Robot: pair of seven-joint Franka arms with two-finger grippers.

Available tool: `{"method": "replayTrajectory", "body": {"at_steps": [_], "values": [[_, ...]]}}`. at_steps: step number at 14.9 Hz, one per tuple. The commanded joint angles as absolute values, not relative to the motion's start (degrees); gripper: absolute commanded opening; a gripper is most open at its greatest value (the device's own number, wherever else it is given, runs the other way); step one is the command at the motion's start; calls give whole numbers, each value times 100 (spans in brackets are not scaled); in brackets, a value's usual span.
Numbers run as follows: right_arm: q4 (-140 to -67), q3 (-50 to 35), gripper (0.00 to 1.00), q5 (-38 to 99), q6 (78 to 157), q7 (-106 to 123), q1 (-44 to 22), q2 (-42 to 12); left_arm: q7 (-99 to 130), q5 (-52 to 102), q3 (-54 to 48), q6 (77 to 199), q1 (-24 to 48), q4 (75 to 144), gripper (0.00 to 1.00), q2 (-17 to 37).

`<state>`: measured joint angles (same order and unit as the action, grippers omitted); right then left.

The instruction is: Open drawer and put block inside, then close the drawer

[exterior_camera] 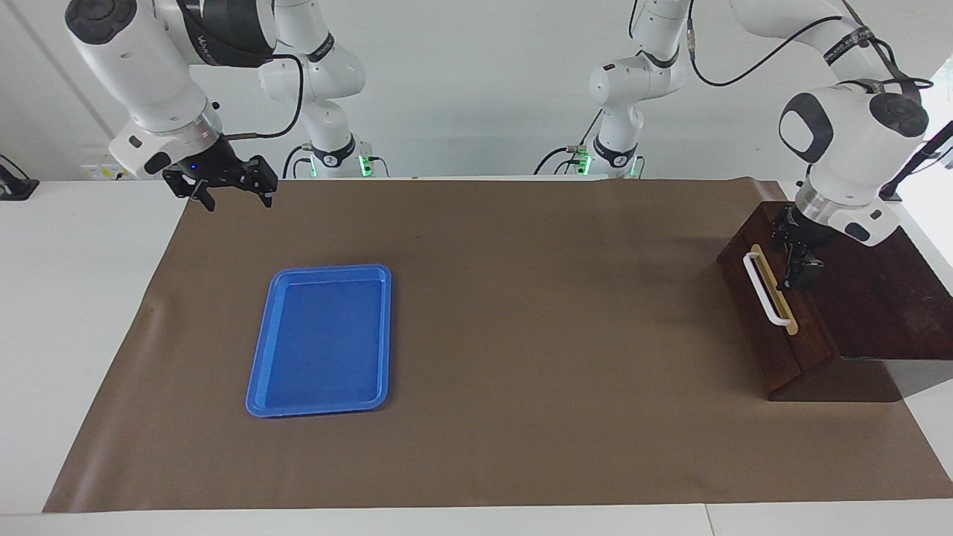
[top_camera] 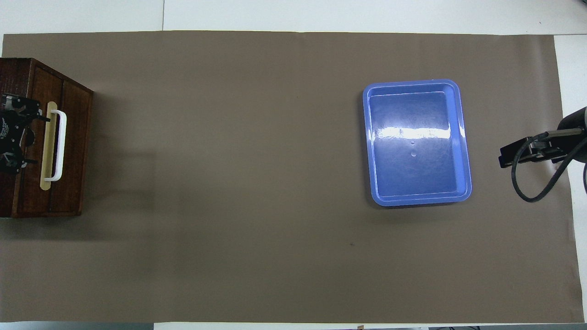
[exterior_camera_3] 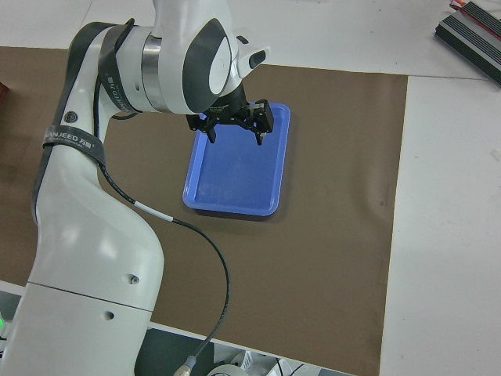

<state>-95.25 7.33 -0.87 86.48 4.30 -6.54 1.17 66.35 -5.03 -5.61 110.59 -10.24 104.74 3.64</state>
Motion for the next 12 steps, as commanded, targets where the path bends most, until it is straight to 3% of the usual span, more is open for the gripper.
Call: {"method": "replayTrajectory", "body": {"at_steps": [1, 6, 12], "values": [[-9668, 721, 100, 0, 8710, 308, -659, 255, 5594, -528, -571, 10207, -765, 10257, 100, 36], [-9659, 721, 100, 0, 8710, 316, -650, 255, 3659, -247, -606, 9327, -414, 10143, 100, -439], [-9659, 721, 100, 0, 8701, 150, -650, 255, 1882, 42, -545, 8561, -61, 9230, 100, -159]]}}
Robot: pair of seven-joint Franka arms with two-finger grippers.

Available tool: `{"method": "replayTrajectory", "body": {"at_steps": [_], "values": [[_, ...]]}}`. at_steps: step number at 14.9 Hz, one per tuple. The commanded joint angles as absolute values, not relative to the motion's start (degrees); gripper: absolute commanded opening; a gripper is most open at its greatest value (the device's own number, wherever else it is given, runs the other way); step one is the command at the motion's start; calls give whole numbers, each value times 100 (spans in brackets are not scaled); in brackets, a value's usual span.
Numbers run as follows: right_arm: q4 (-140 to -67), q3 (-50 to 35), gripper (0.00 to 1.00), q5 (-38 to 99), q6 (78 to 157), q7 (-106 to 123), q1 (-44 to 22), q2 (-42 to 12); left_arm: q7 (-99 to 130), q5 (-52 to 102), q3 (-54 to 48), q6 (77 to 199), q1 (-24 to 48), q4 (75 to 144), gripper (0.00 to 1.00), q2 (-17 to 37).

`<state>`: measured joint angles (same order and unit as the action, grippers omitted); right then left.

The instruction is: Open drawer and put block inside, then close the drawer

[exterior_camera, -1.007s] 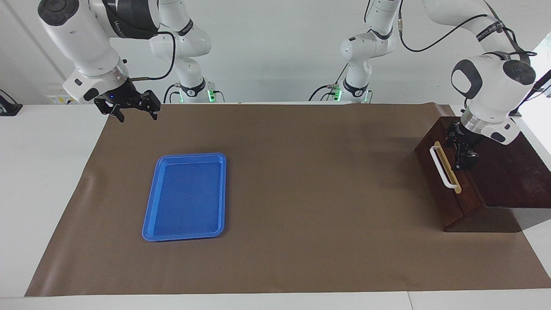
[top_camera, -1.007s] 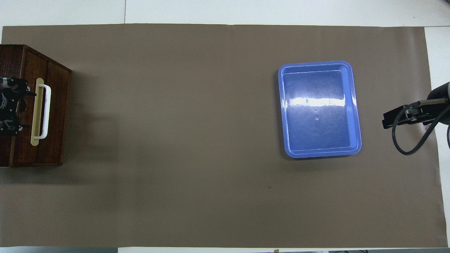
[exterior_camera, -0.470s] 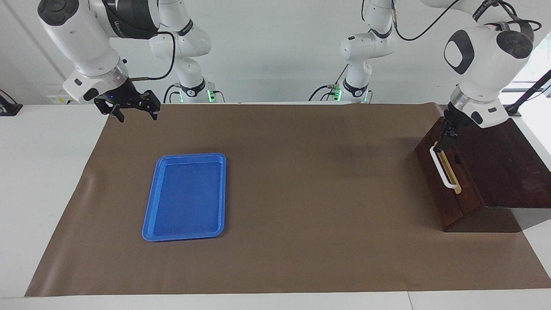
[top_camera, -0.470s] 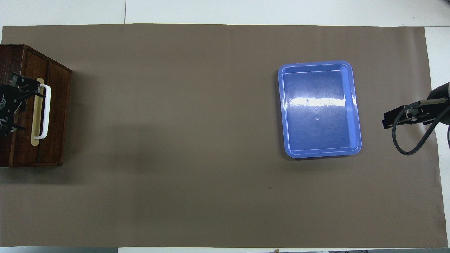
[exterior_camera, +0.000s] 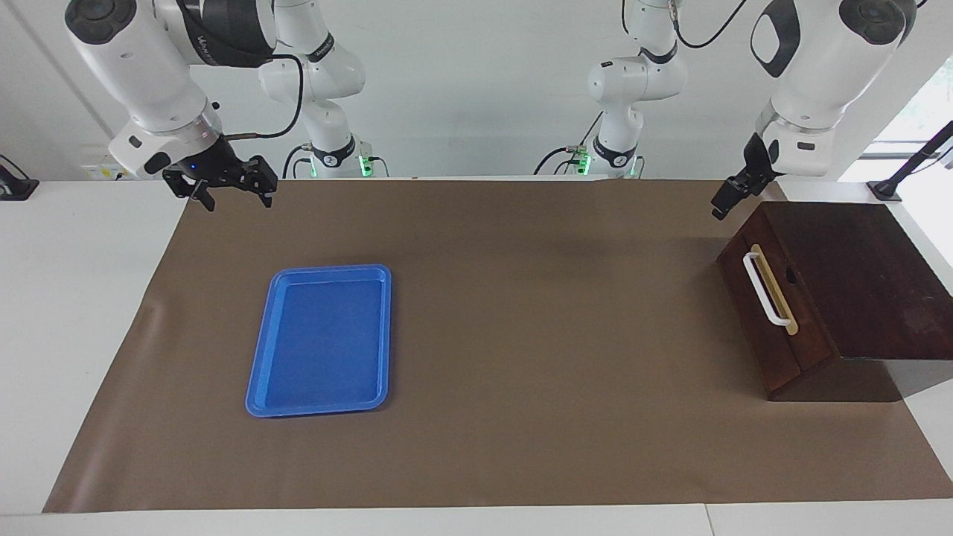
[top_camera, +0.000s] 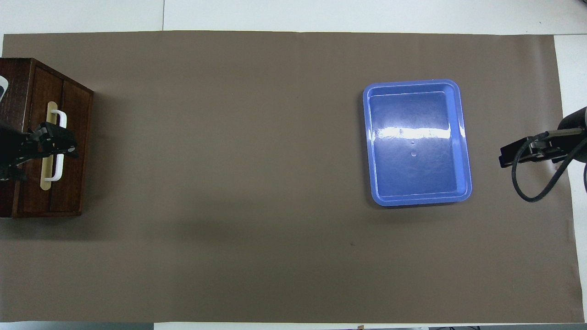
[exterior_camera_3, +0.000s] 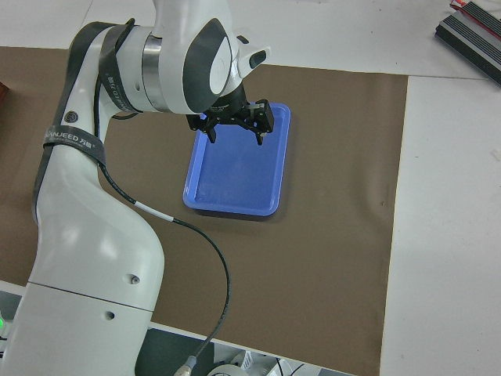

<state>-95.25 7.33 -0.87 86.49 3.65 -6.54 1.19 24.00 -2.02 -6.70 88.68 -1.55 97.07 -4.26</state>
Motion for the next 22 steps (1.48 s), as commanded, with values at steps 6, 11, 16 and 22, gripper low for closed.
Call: {"method": "replayTrajectory", "body": {"at_steps": [6, 11, 16, 22], "values": [[-9659, 721, 100, 0, 8701, 114, -650, 255, 1116, 44, -668, 8218, -140, 9132, 100, 18], [-9659, 721, 100, 0, 8692, 105, -650, 255, 1099, 53, -659, 8244, -79, 9149, 100, -61], [-9659, 721, 100, 0, 8692, 9, -650, 255, 756, 53, -633, 8323, -79, 9176, 100, -79], [-9650, 721, 100, 0, 8692, 9, -650, 246, 407, 44, -607, 8341, -123, 9193, 100, -70]]}}
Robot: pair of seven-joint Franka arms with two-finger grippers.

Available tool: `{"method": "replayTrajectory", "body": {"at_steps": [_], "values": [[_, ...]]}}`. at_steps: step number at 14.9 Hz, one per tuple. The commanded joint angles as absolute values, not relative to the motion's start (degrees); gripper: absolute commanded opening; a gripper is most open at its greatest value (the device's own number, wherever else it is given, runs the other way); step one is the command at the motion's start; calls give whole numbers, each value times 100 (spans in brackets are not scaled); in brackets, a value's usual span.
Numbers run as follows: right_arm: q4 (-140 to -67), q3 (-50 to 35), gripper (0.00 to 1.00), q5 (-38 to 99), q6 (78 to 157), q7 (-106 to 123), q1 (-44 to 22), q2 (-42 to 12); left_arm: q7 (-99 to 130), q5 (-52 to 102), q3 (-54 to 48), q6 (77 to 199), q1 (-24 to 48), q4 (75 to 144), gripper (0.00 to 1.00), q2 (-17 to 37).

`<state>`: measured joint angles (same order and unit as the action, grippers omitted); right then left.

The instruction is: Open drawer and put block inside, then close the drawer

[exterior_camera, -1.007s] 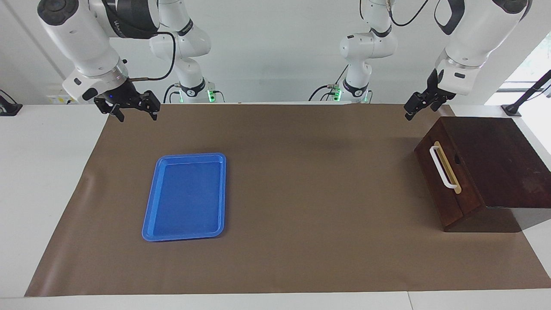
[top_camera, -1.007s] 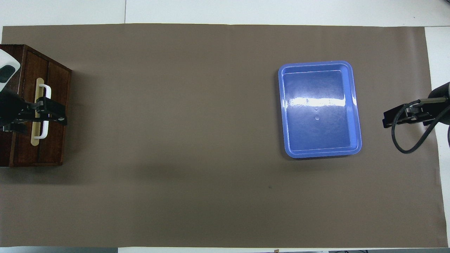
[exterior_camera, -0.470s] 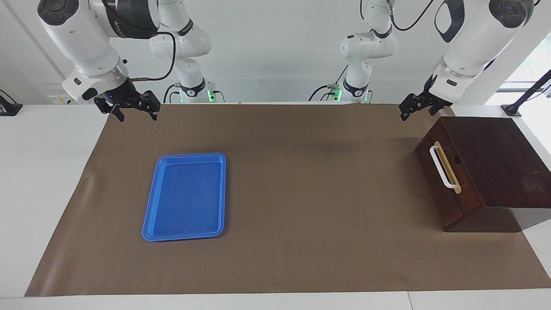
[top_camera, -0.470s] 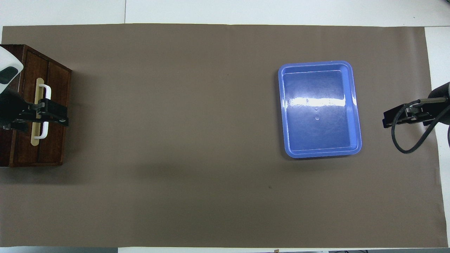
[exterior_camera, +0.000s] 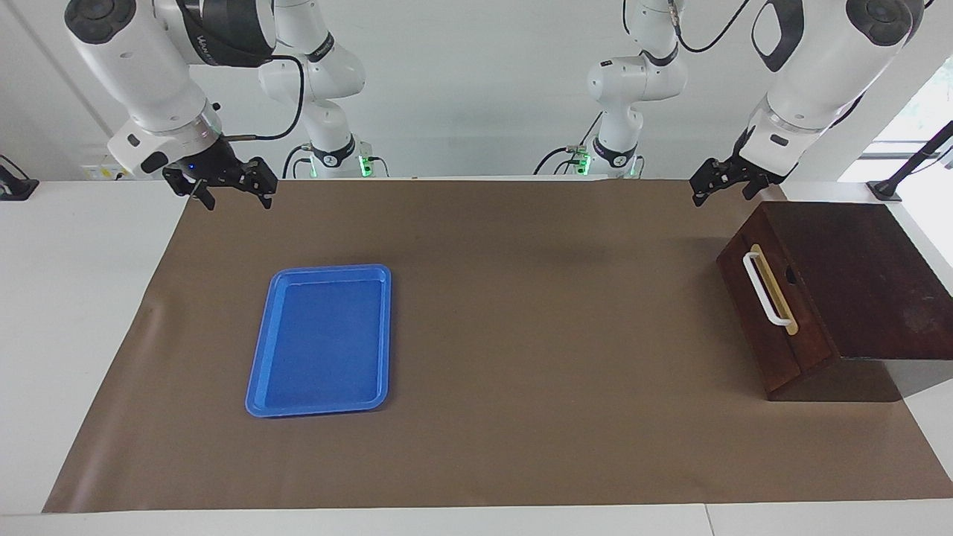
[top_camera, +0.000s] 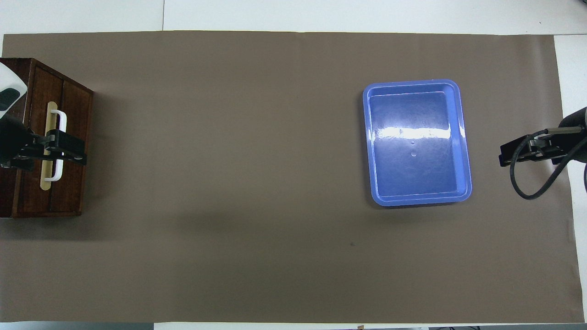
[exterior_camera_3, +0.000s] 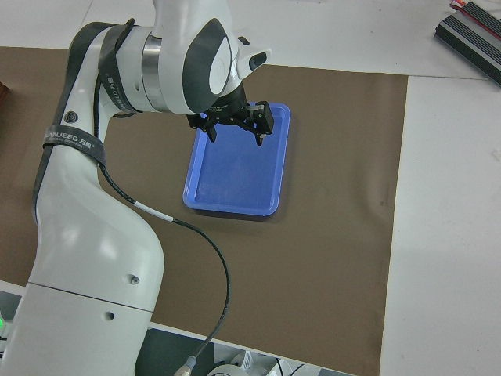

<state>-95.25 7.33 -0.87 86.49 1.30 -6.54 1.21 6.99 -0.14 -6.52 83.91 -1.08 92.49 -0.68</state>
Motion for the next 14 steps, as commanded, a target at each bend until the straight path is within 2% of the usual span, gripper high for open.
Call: {"method": "replayTrajectory", "body": {"at_steps": [1, 14], "values": [[-9650, 721, 100, 0, 8692, 9, -650, 246, 100, 35, -589, 8410, -123, 9193, 100, -53], [-9650, 721, 100, 0, 8692, 9, -650, 246, -70, 9, -571, 8437, -132, 9132, 100, -18]]}}
